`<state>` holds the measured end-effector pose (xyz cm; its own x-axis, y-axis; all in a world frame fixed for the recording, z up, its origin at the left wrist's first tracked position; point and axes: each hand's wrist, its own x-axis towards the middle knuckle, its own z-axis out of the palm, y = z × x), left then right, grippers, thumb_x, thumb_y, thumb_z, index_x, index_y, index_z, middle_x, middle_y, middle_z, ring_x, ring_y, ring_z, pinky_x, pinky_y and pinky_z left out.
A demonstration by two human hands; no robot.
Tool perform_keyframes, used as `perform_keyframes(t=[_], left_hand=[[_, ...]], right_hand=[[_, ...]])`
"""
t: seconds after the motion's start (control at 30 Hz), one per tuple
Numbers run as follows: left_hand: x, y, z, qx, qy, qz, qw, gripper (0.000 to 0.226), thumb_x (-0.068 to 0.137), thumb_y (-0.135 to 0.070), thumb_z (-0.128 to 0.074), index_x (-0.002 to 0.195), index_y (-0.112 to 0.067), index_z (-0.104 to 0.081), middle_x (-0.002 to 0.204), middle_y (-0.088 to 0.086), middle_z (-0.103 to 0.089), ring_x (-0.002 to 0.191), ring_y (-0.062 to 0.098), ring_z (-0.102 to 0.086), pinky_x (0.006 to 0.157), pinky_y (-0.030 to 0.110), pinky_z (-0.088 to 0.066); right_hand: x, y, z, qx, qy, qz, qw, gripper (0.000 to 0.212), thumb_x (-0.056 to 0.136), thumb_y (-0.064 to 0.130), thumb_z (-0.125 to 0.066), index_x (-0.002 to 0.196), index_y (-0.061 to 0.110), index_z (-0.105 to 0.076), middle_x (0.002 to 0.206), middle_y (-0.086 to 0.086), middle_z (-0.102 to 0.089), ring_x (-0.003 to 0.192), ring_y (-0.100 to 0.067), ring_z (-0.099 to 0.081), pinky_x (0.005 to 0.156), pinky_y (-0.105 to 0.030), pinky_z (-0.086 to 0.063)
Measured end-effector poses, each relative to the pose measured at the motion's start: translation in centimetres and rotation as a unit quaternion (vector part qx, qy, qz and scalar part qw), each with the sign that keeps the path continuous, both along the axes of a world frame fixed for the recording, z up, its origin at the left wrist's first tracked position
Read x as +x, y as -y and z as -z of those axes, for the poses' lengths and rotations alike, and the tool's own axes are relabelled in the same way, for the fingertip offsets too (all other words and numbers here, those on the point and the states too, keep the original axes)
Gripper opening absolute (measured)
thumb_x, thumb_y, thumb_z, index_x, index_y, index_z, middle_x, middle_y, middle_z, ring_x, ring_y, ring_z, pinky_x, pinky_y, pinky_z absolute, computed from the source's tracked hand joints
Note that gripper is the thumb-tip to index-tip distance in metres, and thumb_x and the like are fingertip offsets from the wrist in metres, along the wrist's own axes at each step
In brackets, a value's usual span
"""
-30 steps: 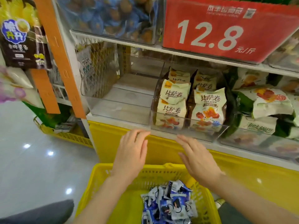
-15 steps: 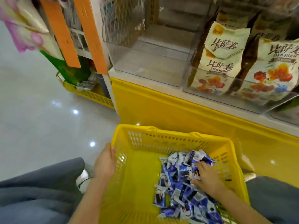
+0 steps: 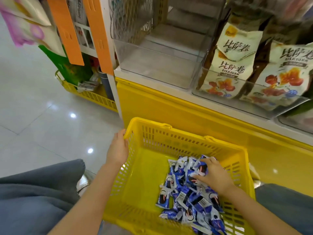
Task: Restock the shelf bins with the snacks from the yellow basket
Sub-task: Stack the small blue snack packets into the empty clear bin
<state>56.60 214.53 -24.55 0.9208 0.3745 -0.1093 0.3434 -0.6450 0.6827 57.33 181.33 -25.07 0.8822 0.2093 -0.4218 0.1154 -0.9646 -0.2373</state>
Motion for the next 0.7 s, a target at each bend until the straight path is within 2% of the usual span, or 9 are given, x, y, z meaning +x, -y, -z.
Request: perform_keyframes(t=[0.07, 0.13, 0.23, 0.3, 0.37, 0.47, 0.57, 0.63, 0.7], left_hand=[[-0.8, 1.7, -1.0, 0.003, 0.082, -0.027, 0.996, 0.035, 0.088, 0.007, -0.045, 0.122, 0.001, -0.049, 0.119, 0.023, -0.048, 0.111, 0.036, -0.046, 0.094, 0.034, -0.033], [-1.5, 4.6, -2.3, -0.058, 0.114, -0.021, 0.992, 0.031, 0.09, 0.005, -0.046, 0.121, 0.001, -0.05, 0.119, 0.019, -0.051, 0.112, 0.031, -0.049, 0.093, 0.026, -0.034], [-2.7, 9.4, -4.3, -0.255, 0.002, 0.046, 0.966, 0.033, 0.096, -0.016, -0.047, 0.128, -0.008, -0.045, 0.127, 0.007, -0.051, 0.115, 0.016, -0.048, 0.095, 0.024, -0.037], [-3.9, 11.0, -5.2, -0.372, -0.089, 0.09, 0.92, 0.031, 0.097, -0.027, -0.043, 0.125, -0.015, -0.049, 0.126, 0.003, -0.055, 0.109, 0.009, -0.052, 0.091, 0.019, -0.041], [-5.0, 11.2, -5.5, -0.434, -0.134, 0.14, 0.88, 0.027, 0.098, -0.03, -0.041, 0.116, -0.018, -0.057, 0.114, 0.001, -0.065, 0.097, 0.005, -0.061, 0.085, 0.016, -0.047], [-6.0, 11.1, -5.3, -0.403, -0.141, 0.228, 0.875, 0.021, 0.097, -0.022, -0.046, 0.109, -0.013, -0.061, 0.098, -0.004, -0.067, 0.083, -0.003, -0.061, 0.073, 0.013, -0.047], [-6.5, 11.7, -4.5, -0.37, -0.137, 0.244, 0.886, 0.011, 0.095, -0.014, -0.049, 0.1, -0.009, -0.058, 0.079, -0.015, -0.061, 0.067, -0.012, -0.057, 0.062, 0.007, -0.042], [-6.9, 11.8, -4.0, -0.355, -0.131, 0.199, 0.904, 0.008, 0.095, -0.017, -0.051, 0.1, -0.015, -0.055, 0.088, -0.008, -0.064, 0.074, -0.006, -0.061, 0.066, 0.012, -0.046], [-6.9, 11.4, -3.2, -0.322, -0.118, 0.133, 0.93, 0.019, 0.092, -0.027, -0.056, 0.108, -0.016, -0.055, 0.104, 0.001, -0.063, 0.096, 0.008, -0.061, 0.082, 0.021, -0.047]], right_hand=[[0.2, -2.1, -2.1, 0.12, 0.001, 0.046, 0.992, 0.071, 0.078, 0.055, -0.064, 0.135, 0.019, -0.041, 0.13, 0.001, -0.047, 0.115, -0.013, -0.046, 0.093, -0.023, -0.039], [0.2, -4.4, -4.6, 0.254, -0.07, 0.116, 0.958, 0.064, 0.082, 0.057, -0.055, 0.131, 0.018, -0.045, 0.124, 0.003, -0.053, 0.1, -0.007, -0.054, 0.084, -0.021, -0.042], [-1.0, -7.0, -7.2, 0.42, -0.257, 0.218, 0.843, 0.043, 0.09, 0.056, -0.039, 0.113, 0.023, -0.053, 0.102, 0.007, -0.063, 0.087, -0.009, -0.063, 0.075, -0.021, -0.053], [-2.0, -7.4, -7.4, 0.484, -0.334, 0.235, 0.774, 0.045, 0.095, 0.051, -0.031, 0.11, 0.019, -0.058, 0.099, -0.003, -0.07, 0.088, -0.018, -0.067, 0.081, -0.029, -0.055], [-3.1, -7.0, -7.4, 0.505, -0.374, 0.236, 0.741, 0.048, 0.097, 0.047, -0.029, 0.117, 0.014, -0.058, 0.107, -0.012, -0.069, 0.095, -0.024, -0.068, 0.085, -0.034, -0.055], [-4.1, -5.4, -7.1, 0.511, -0.403, 0.226, 0.725, 0.037, 0.097, 0.039, -0.043, 0.116, 0.013, -0.062, 0.11, -0.014, -0.069, 0.102, -0.027, -0.067, 0.078, -0.03, -0.057], [-4.4, -4.0, -5.5, 0.485, -0.357, 0.262, 0.754, 0.023, 0.093, 0.029, -0.057, 0.099, 0.013, -0.071, 0.105, -0.01, -0.071, 0.092, -0.025, -0.07, 0.071, -0.028, -0.057], [-4.3, -2.6, -3.6, 0.396, -0.209, 0.291, 0.845, 0.018, 0.094, 0.024, -0.055, 0.097, 0.01, -0.066, 0.108, -0.011, -0.066, 0.088, -0.021, -0.068, 0.074, -0.031, -0.056], [-4.1, -0.5, -2.0, 0.257, -0.064, 0.251, 0.931, 0.023, 0.094, 0.02, -0.054, 0.115, 0.009, -0.057, 0.123, -0.011, -0.058, 0.1, -0.021, -0.06, 0.09, -0.034, -0.05]])
